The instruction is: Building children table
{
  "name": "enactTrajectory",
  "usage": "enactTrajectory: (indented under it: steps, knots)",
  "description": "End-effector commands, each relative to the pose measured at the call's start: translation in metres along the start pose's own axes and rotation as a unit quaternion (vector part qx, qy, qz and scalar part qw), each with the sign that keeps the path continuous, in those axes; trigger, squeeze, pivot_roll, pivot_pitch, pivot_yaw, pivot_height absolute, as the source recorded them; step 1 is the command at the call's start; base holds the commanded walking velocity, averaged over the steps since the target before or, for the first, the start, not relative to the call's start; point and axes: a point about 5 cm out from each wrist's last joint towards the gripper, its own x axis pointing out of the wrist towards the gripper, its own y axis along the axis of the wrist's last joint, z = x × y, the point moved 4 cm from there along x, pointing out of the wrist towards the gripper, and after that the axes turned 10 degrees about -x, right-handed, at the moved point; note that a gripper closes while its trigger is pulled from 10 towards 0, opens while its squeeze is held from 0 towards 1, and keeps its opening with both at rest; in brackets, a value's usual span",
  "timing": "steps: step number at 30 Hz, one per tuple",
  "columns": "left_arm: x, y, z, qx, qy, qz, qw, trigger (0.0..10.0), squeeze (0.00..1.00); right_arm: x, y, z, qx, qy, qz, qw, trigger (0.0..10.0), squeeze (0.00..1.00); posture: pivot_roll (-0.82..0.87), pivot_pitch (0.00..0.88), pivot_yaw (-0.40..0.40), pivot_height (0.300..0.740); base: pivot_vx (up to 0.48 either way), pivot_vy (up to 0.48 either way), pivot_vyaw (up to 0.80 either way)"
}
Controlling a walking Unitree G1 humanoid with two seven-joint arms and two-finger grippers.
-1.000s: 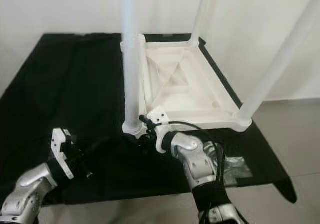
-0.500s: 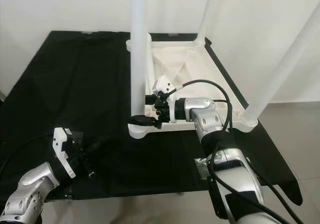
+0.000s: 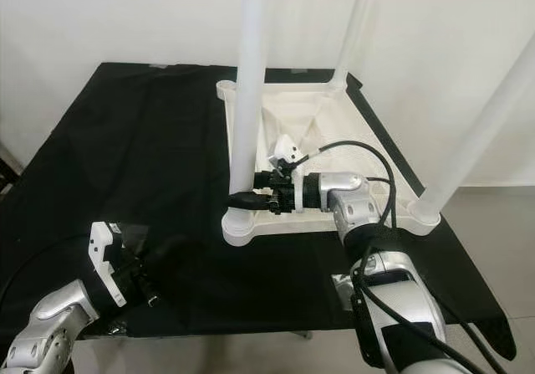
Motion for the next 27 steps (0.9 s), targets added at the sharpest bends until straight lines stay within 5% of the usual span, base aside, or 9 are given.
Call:
enactTrajectory:
  steps: [1, 6, 8, 19, 20, 22, 23, 24, 27]
  knots:
    - [-0.002, -0.006, 0.001, -0.004, 0.0, -0.005, 1.0, 10.0, 0.0, -0.007, -0.013, 0.0, 0.007, -0.049, -0.013, 0.999, 0.0, 0.0, 0.02, 0.032, -0.073, 0.74, 0.0, 0.0, 0.0]
    - [-0.004, -0.005, 0.002, -0.003, 0.0, -0.005, 1.0, 10.0, 0.0, 0.005, -0.042, 0.004, 0.038, -0.246, -0.062, 0.966, 0.0, 0.0, 0.0, 0.041, -0.072, 0.74, 0.0, 0.0, 0.0]
    - [-0.004, -0.005, 0.003, -0.002, -0.001, -0.007, 1.0, 10.0, 0.0, 0.035, -0.071, -0.042, 0.085, -0.341, -0.108, 0.93, 0.0, 0.0, 0.01, 0.05, -0.065, 0.74, 0.0, 0.0, 0.0]
    - [-0.003, -0.003, 0.002, -0.001, 0.005, 0.003, 1.0, 10.0, 0.0, 0.071, -0.053, -0.068, 0.063, -0.247, -0.084, 0.963, 0.0, 0.0, 0.01, 0.048, -0.078, 0.74, 0.0, 0.0, 0.0]
    - [-0.003, -0.003, 0.002, -0.001, 0.006, 0.004, 1.0, 10.0, 0.0, 0.071, -0.05, -0.066, 0.061, -0.248, -0.081, 0.964, 6.2, 0.0, 0.01, 0.048, -0.077, 0.74, 0.0, 0.0, 0.0]
    - [-0.003, -0.003, 0.002, -0.001, 0.006, 0.004, 1.0, 10.0, 0.0, 0.071, -0.05, -0.066, 0.061, -0.248, -0.081, 0.964, 6.2, 0.0, 0.01, 0.048, -0.077, 0.74, 0.0, 0.0, 0.0]
    - [-0.003, -0.002, 0.002, -0.002, 0.005, 0.004, 1.0, 10.0, 0.0, 0.07, -0.042, -0.058, 0.053, -0.244, -0.067, 0.966, 10.0, 0.0, 0.0, 0.046, -0.072, 0.74, 0.0, 0.0, 0.0]
    - [-0.002, -0.002, 0.002, -0.003, 0.003, 0.004, 1.0, 10.0, 0.0, 0.068, -0.035, -0.051, 0.045, -0.233, -0.053, 0.97, 10.0, 0.75, 0.01, 0.045, -0.071, 0.74, 0.0, 0.0, 0.0]
    - [-0.001, -0.002, 0.003, -0.004, 0.002, 0.003, 1.0, 10.0, 0.0, 0.067, -0.029, -0.048, 0.04, -0.239, -0.05, 0.969, 10.0, 0.75, 0.01, 0.045, -0.071, 0.74, 0.0, 0.0, 0.0]
